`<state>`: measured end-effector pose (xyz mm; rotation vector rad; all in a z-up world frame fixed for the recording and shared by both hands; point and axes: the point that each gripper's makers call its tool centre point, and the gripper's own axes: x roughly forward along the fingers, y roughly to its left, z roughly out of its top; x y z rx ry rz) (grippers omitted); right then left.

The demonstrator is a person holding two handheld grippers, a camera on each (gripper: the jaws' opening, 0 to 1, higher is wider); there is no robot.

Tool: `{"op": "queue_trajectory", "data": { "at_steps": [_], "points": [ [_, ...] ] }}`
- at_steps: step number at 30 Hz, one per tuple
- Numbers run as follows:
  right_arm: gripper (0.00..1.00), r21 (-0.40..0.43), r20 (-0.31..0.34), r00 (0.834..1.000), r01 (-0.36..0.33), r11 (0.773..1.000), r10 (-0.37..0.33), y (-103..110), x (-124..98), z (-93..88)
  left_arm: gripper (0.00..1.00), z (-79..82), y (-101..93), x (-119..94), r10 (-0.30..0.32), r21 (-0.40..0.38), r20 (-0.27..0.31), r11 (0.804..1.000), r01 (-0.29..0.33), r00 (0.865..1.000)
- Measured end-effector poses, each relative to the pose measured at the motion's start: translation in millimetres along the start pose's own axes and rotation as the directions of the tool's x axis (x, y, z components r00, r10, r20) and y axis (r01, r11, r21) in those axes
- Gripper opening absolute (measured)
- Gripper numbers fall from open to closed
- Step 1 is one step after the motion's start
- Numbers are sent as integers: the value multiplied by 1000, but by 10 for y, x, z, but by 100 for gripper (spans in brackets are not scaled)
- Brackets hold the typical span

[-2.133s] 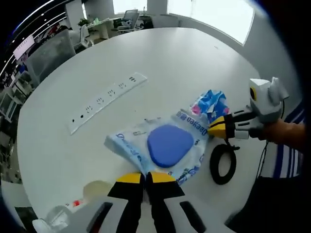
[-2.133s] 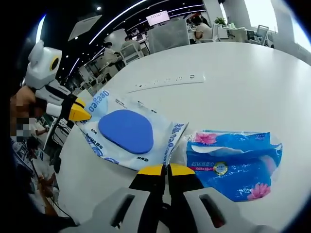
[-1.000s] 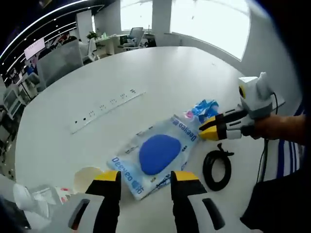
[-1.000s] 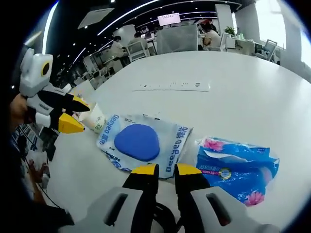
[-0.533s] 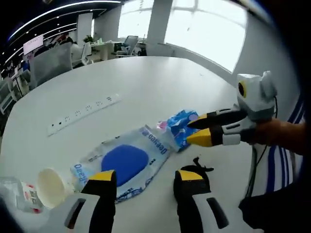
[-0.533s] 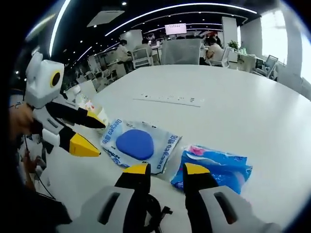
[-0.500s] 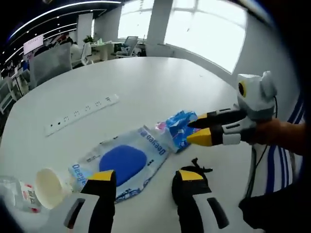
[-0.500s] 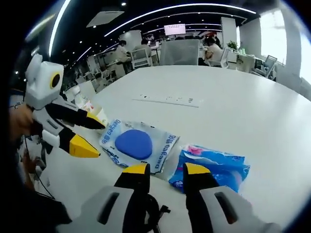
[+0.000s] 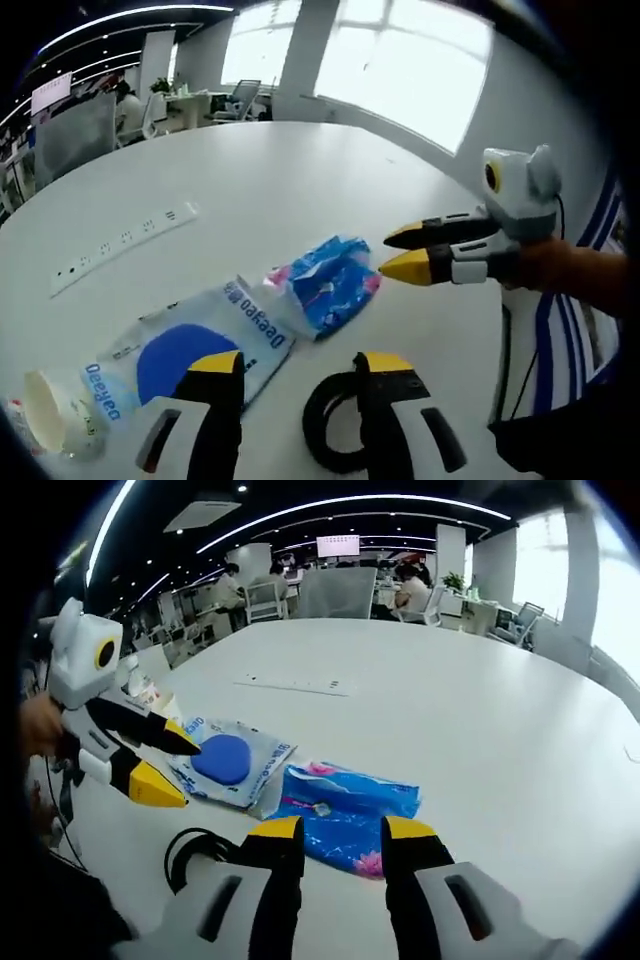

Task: Arrange the tabletop items into an orderly group along one side of the table until the central work area is clear of visible clutter.

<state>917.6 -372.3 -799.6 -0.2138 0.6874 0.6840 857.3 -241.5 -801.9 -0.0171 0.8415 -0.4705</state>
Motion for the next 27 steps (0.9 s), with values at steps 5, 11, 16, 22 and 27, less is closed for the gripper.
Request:
{"op": "queue_trajectory", "data": {
  "at_steps": [5, 11, 16, 22, 27],
  "points": [
    [26, 18, -18, 1000, 24, 1000, -23, -163, 37, -128, 39, 63, -57, 156, -18, -9, -5, 1000, 18, 1000],
    [23, 33, -44, 999, 32, 999, -30, -273, 123, -270, 34, 83, -56, 367, -24, -20, -25, 1000, 23, 999],
    [17, 41, -51, 998, 33, 999, -31, -303, 174, -287, 31, 108, -6, 504, -10, -43, -49, 999, 8, 999],
    [13, 74, -54, 998, 32, 997, -28, -346, 243, -311, 27, 114, 33, 639, 0, -64, -77, 998, -5, 997],
    [8, 94, -62, 998, 20, 995, -14, -353, 287, -336, 22, 105, 25, 718, -5, -72, -97, 997, -2, 995]
  ]
}}
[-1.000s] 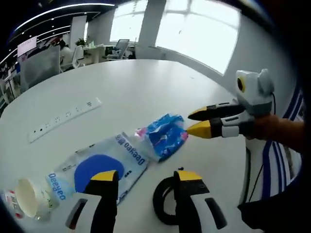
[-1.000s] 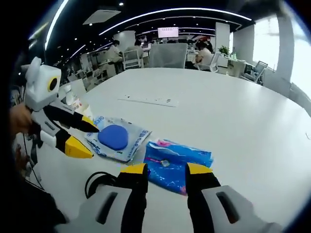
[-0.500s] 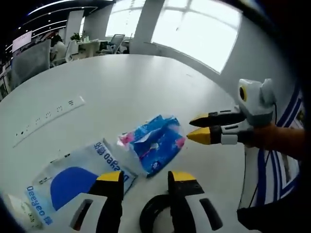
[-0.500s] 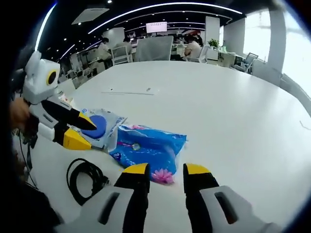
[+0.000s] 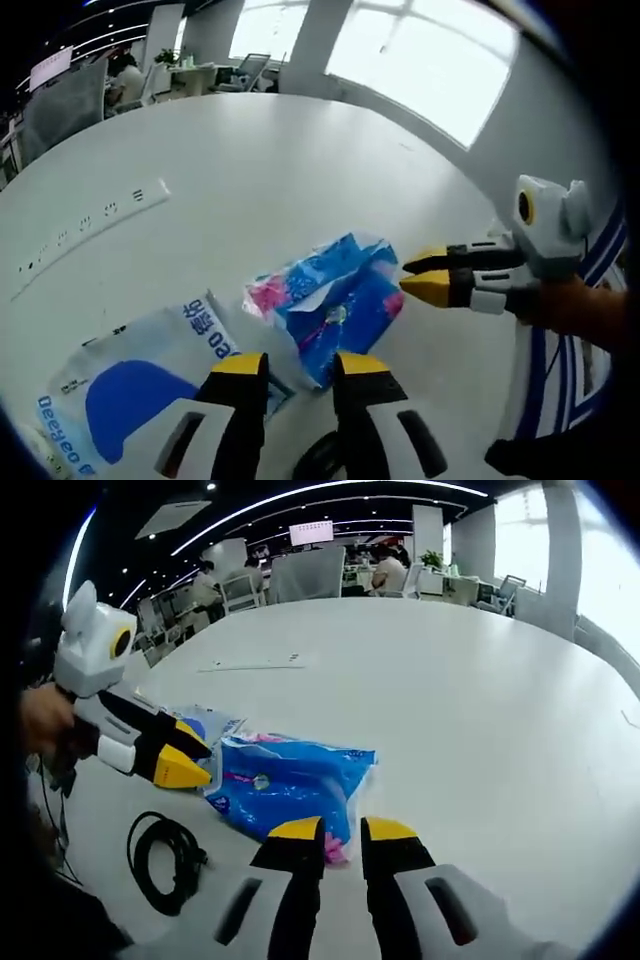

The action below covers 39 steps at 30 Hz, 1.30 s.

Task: Arrange the tabletop items into an orderly group along one side of the table until the central work area is clear of visible clutter.

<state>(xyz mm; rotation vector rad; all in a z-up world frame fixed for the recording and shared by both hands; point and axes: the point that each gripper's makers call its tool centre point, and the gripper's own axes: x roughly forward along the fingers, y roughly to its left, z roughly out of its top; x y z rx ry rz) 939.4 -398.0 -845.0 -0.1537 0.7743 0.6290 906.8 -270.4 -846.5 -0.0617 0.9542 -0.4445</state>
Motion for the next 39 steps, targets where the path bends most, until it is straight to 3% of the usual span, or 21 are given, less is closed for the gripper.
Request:
{"op": "queue_trajectory", "data": {
  "at_steps": [4, 6, 9, 18, 24, 39],
  "points": [
    [0, 12, -5, 1000, 5, 1000, -5, -26, 21, 7, 13, -27, -7, 46, -8, -17, -14, 1000, 8, 1000],
    [0, 25, -6, 1000, 11, 1000, -11, -44, 16, -3, 6, -45, 10, 55, -1, -9, -23, 1000, 1, 1000],
    [0, 23, -1, 1000, 8, 1000, -8, -44, 20, -5, 3, -61, 10, 60, -4, -22, -28, 1000, 4, 1000],
    [0, -24, 46, 998, 33, 999, -32, -92, 17, 89, 0, -48, 14, 49, -14, -35, -26, 999, 14, 1000],
    [0, -52, 84, 995, 50, 997, -46, -123, 30, 208, 0, 87, 41, 0, -1, -36, 18, 999, 2, 1000],
    [0, -47, 50, 998, 33, 998, -31, -100, 201, 181, 2, 37, 150, 58, 36, -37, -9, 999, -36, 999]
  ]
}}
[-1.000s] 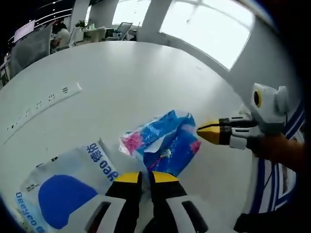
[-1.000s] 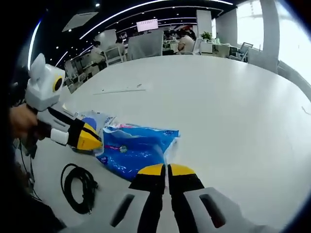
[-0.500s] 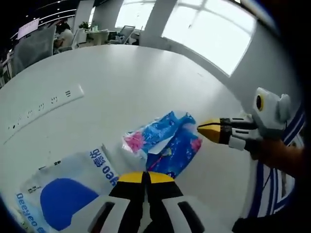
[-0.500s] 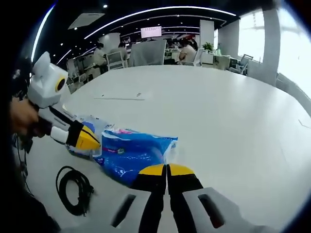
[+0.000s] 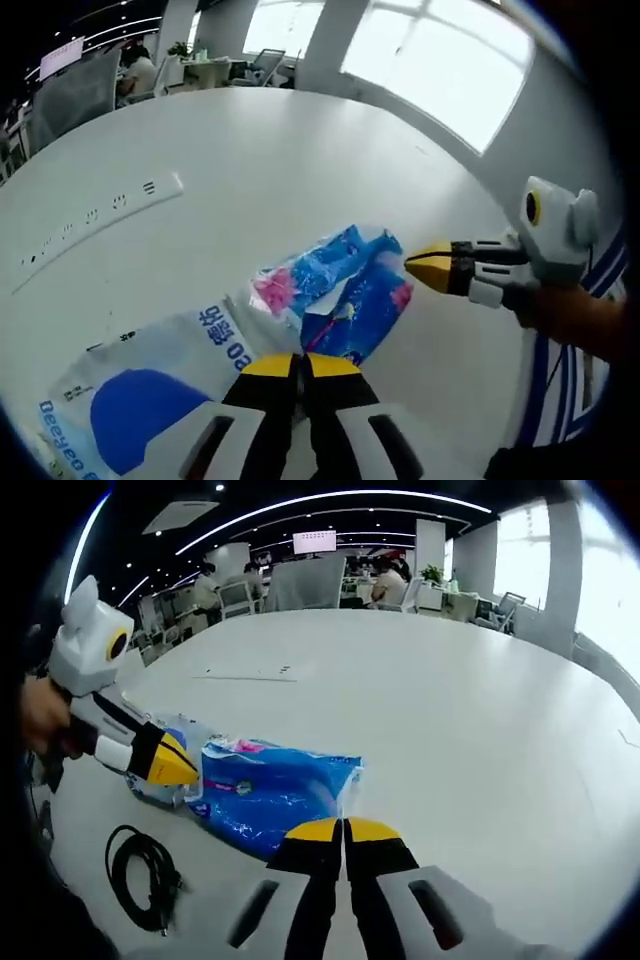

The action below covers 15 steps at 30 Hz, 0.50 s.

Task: Arrange the tabletop items into an orderly group along one side of the table until the central work area is clear of visible clutter.

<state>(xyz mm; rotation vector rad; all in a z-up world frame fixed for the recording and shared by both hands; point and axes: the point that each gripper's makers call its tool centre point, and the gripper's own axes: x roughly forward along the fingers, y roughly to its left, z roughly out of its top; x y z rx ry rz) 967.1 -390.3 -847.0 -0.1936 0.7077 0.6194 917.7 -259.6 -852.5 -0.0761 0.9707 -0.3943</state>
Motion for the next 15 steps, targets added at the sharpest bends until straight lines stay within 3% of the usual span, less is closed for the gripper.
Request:
{"op": "queue_trajectory", "data": {
  "at_steps": [5, 8, 15],
  "points": [
    [8, 0, 21, 1000, -11, 1000, 11, 27, -69, 28, 9, 21, -45, -89, -11, 27, 4, 1000, 11, 1000],
    [14, -7, 36, 999, -20, 1000, 20, 84, -127, 51, 19, 35, -64, -166, -9, 39, 12, 999, 9, 1000],
    [20, -28, 50, 994, -91, 995, 93, 473, -408, 26, 29, -38, -101, -403, -7, 98, 23, 995, 5, 1000]
  ]
}}
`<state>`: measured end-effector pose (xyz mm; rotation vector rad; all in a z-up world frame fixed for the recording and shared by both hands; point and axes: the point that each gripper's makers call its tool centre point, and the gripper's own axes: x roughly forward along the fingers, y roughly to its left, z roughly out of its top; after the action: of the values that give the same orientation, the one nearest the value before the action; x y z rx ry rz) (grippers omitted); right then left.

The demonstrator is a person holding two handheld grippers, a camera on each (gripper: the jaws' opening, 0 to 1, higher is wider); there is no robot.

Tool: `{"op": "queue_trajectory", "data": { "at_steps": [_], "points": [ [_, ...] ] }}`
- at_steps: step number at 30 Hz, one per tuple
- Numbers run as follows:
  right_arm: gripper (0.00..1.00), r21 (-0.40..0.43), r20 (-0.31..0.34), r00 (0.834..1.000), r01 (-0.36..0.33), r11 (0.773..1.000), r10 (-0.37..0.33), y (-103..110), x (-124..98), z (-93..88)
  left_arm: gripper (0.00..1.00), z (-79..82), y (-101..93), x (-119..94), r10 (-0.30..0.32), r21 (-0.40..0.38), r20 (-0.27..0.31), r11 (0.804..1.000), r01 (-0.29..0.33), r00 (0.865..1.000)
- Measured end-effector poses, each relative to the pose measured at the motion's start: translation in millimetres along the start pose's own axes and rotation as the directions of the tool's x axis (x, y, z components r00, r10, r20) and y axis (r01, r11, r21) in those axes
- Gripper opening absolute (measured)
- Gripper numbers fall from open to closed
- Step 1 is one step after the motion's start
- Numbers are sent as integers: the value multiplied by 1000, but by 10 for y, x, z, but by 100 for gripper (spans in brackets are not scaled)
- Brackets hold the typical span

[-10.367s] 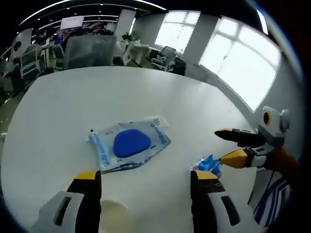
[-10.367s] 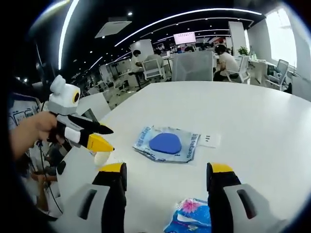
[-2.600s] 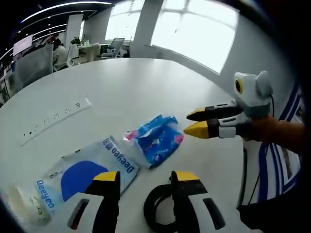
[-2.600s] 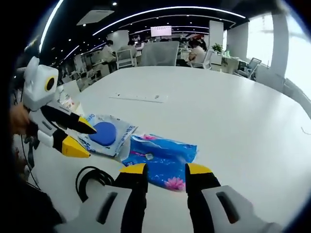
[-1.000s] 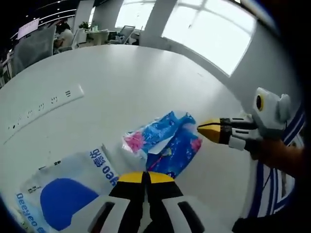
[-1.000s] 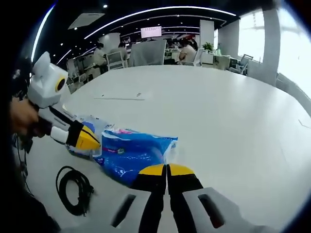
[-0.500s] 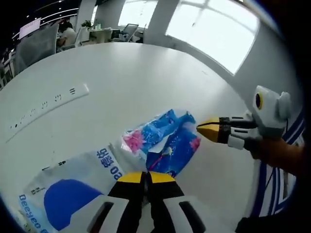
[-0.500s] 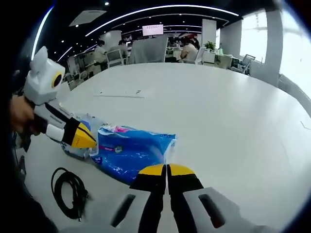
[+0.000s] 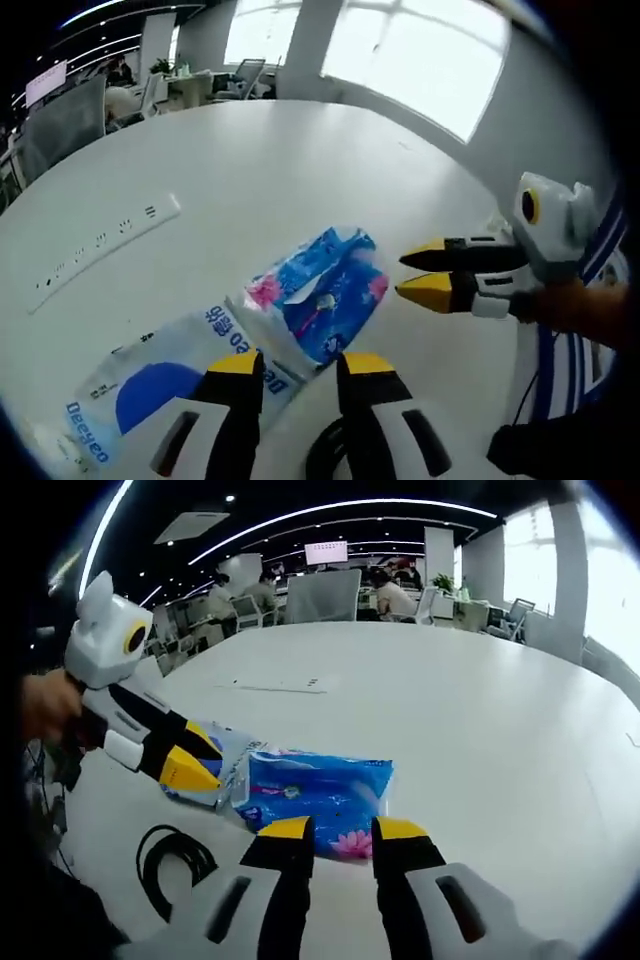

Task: Arrange the tabletop items into an orderly group along one side of the table until the central work area is clear of visible clutter.

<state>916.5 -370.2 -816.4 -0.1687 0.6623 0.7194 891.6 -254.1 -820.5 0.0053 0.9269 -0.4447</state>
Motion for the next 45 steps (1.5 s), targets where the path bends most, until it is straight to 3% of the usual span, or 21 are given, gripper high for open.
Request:
{"op": "queue_trajectory", "data": {
  "at_steps": [3, 13, 22, 34, 39, 45],
  "points": [
    [22, 14, 1, 1000, -25, 1000, 25, 142, -68, -43, 30, -58, -20, -60, -2, 10, 0, 1000, 2, 1000],
    [24, 25, -41, 994, -100, 995, 101, 606, -145, -297, 32, -555, -146, -248, -7, -32, -31, 999, 6, 1000],
    [25, 37, -86, 986, -142, 989, 145, 899, -144, -536, 32, -817, -214, -326, -1, -67, -31, 998, -1, 1000],
    [22, 64, -147, 973, -170, 983, 178, 1084, -77, -805, 28, -1210, -290, -303, 2, -122, -86, 992, -13, 996],
    [16, 46, -168, 971, -164, 985, 170, 1087, -78, -863, 24, -1322, -282, -254, 7, -144, -105, 989, -23, 994],
    [13, 99, -161, 970, -166, 981, 180, 1100, -72, -874, 13, -1353, -206, -251, 31, -153, -98, 987, -46, 995]
  ]
}}
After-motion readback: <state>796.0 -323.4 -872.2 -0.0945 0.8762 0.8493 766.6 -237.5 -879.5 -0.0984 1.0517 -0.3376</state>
